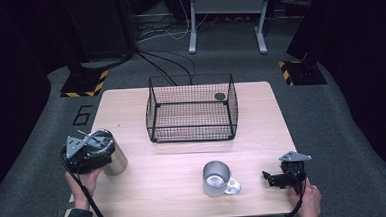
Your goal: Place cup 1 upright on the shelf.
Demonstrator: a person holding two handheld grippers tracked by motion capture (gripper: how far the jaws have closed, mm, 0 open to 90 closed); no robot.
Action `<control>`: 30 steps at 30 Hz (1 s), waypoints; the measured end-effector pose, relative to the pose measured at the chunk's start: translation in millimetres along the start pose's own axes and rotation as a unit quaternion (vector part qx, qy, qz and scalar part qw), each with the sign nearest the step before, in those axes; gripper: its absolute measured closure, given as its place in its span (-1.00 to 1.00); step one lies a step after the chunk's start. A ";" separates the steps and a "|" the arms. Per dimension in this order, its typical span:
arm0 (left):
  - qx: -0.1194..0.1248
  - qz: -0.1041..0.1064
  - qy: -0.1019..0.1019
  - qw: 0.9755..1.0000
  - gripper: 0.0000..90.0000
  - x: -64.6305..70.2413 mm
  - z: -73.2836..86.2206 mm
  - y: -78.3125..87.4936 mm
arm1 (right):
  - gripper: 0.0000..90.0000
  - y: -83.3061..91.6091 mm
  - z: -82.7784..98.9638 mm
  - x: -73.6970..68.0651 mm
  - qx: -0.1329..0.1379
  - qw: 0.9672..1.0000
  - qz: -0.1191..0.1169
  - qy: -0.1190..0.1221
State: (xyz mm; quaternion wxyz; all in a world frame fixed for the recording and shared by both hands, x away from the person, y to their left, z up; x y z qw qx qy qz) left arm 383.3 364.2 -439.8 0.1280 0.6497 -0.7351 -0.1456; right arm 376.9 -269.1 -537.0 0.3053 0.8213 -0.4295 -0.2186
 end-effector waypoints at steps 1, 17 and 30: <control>0.000 0.000 0.000 1.000 -0.92 0.0 0.0 0.0 | -1.00 0.0 0.0 0.0 0.000 1.000 0.000 0.000; 0.026 0.013 -0.007 1.000 -0.91 -2.4 -6.6 14.1 | -1.00 0.0 0.0 0.0 0.000 1.000 0.000 0.000; 0.039 0.043 -0.031 0.998 -0.91 10.8 -24.2 28.0 | -1.00 0.0 0.0 0.1 0.000 1.000 0.000 0.000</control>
Point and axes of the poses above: each handheld gripper's, and its own axes: y roughly backward along the jaws, z roughly out of its underside, x roughly to its right, the point moved 1 cm from there along -y, roughly forward along the jaws, and after that the axes turned 8 degrees about -z, right-handed, at the moved point
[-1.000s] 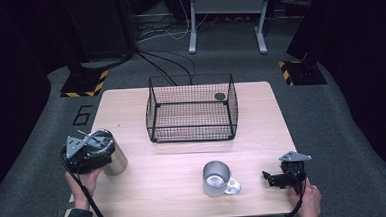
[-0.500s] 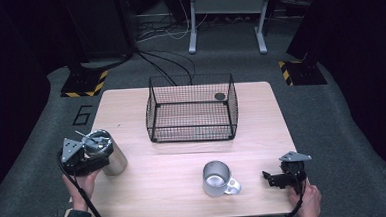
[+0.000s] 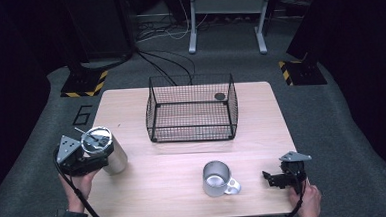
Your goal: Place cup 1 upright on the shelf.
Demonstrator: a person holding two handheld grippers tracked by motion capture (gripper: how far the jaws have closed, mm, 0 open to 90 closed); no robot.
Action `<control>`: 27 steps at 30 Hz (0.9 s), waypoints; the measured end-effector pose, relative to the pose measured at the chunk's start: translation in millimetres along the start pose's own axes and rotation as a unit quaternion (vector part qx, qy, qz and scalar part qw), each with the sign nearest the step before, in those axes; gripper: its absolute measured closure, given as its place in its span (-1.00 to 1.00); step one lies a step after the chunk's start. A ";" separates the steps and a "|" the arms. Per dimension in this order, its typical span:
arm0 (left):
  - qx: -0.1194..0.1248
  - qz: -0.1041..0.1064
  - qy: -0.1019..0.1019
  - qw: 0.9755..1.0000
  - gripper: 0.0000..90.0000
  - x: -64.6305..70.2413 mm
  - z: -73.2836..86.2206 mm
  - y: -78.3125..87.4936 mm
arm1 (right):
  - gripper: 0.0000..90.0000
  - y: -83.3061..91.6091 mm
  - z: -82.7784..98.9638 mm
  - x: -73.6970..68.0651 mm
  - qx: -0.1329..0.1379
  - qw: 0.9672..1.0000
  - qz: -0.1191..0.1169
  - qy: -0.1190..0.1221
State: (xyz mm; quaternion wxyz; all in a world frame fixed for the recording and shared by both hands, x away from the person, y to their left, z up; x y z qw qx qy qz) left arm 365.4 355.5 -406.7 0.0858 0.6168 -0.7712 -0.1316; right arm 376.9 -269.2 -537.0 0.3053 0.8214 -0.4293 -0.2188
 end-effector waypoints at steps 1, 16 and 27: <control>-0.002 0.005 -0.003 1.000 -0.91 1.9 -1.9 0.3 | -1.00 0.0 0.0 0.0 0.000 1.000 0.000 0.000; 0.007 0.034 -0.023 0.999 -0.91 20.1 -18.1 -2.2 | -1.00 0.0 0.0 0.0 0.000 1.000 0.000 0.000; 0.009 0.056 -0.042 0.998 -0.91 31.9 -32.6 -5.3 | -1.00 0.0 0.0 0.0 0.000 1.000 0.000 0.000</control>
Point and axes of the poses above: each handheld gripper's, and its own axes: y roughly backward along the jaws, z roughly out of its underside, x roughly to its right, the point moved 1 cm from there along -y, roughly forward along the jaws, and after that the axes turned 8 degrees about -z, right-handed, at the moved point
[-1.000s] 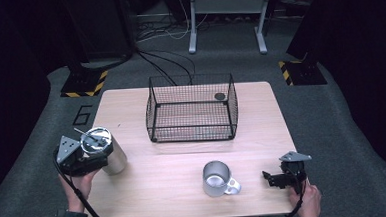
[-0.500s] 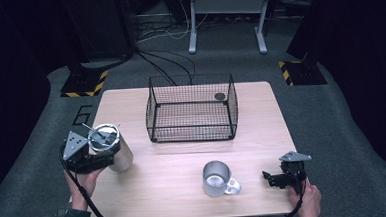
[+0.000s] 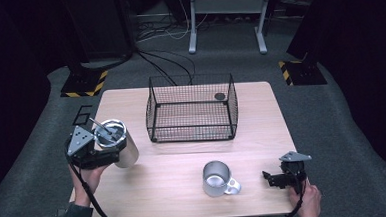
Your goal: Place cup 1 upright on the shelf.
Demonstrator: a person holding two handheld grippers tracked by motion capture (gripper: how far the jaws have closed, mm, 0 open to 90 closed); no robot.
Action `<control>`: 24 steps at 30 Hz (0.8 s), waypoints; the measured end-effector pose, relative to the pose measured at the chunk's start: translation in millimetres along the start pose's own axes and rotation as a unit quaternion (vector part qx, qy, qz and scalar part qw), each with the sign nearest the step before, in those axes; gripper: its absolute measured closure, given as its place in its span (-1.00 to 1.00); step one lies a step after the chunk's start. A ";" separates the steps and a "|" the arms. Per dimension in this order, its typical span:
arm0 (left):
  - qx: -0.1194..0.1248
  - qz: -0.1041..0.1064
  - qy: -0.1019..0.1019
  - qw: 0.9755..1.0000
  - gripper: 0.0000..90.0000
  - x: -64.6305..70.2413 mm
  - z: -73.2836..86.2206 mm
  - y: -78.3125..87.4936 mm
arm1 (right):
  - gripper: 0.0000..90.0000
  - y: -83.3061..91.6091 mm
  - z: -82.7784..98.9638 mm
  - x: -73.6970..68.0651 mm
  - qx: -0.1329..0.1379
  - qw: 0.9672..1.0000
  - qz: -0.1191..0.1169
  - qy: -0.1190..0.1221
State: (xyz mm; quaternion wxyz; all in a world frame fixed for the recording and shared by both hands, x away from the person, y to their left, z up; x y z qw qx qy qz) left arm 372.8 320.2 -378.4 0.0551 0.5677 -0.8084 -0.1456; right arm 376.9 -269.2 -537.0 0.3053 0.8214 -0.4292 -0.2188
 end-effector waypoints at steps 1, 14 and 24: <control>0.001 0.001 0.000 1.000 -0.91 0.7 -0.8 -0.4 | -1.00 0.0 0.0 0.0 0.000 1.000 0.000 0.000; 0.006 0.017 -0.017 1.000 -0.91 9.5 -15.3 -7.5 | -1.00 0.0 0.0 0.0 0.000 1.000 0.000 0.000; 0.012 0.044 -0.028 0.999 -0.91 22.0 -29.5 -14.5 | -1.00 0.0 0.0 0.0 0.000 1.000 0.000 0.000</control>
Point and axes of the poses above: each handheld gripper's, and its own axes: y roughly backward along the jaws, z roughly out of its underside, x roughly to its right, the point moved 1 cm from there along -y, roughly forward along the jaws, and after that the axes turned 8 degrees about -z, right-handed, at the moved point
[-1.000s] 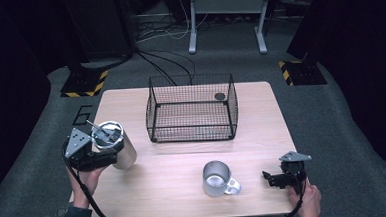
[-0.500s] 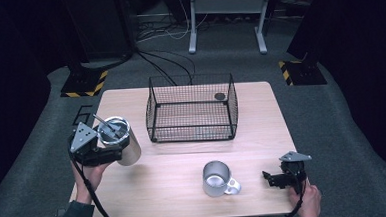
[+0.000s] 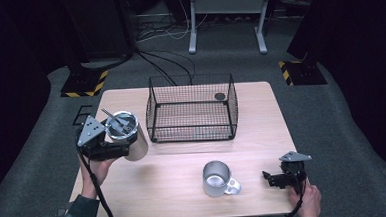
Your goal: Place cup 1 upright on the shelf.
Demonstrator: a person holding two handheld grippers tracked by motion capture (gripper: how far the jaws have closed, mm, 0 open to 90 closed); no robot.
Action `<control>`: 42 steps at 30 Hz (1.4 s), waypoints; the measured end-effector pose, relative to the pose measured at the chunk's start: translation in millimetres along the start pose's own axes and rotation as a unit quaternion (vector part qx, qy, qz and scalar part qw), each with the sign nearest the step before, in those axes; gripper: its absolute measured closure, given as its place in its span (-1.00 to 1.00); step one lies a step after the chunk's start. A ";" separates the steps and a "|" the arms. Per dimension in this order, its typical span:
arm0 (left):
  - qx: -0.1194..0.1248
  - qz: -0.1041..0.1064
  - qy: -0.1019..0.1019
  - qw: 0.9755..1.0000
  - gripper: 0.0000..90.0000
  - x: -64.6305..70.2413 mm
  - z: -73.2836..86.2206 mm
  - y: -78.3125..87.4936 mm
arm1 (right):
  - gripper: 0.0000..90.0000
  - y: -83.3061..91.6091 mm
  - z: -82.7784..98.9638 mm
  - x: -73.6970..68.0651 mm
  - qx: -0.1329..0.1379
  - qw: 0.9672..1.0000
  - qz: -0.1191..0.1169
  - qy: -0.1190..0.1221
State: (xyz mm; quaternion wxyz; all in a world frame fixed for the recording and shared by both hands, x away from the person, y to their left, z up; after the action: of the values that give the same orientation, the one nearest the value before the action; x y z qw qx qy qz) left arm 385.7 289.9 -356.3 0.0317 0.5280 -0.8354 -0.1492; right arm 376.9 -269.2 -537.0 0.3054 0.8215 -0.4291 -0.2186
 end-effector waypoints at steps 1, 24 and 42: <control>0.001 0.003 -0.001 1.000 -0.91 1.4 -1.3 -1.0 | -1.00 0.0 0.0 -0.1 0.000 1.000 0.000 0.000; 0.015 0.048 -0.036 0.998 -0.91 32.0 -33.6 -23.2 | -1.00 0.0 0.0 0.0 0.000 1.000 0.000 0.000; 0.024 0.077 -0.054 0.995 -0.91 45.5 -65.5 -43.2 | -1.00 0.1 0.2 0.1 -0.001 1.000 0.000 0.002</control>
State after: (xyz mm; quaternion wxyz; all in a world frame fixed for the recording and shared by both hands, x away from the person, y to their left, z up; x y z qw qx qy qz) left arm 417.1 218.0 -310.8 -0.0145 0.4535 -0.8776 -0.1549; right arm 376.8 -269.4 -537.1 0.3068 0.8217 -0.4284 -0.2171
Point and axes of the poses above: each handheld gripper's, and its own axes: y roughly backward along the jaws, z roughly out of its underside, x roughly to its right, the point moved 1 cm from there along -y, roughly forward along the jaws, and after that the axes turned 8 degrees about -z, right-handed, at the moved point
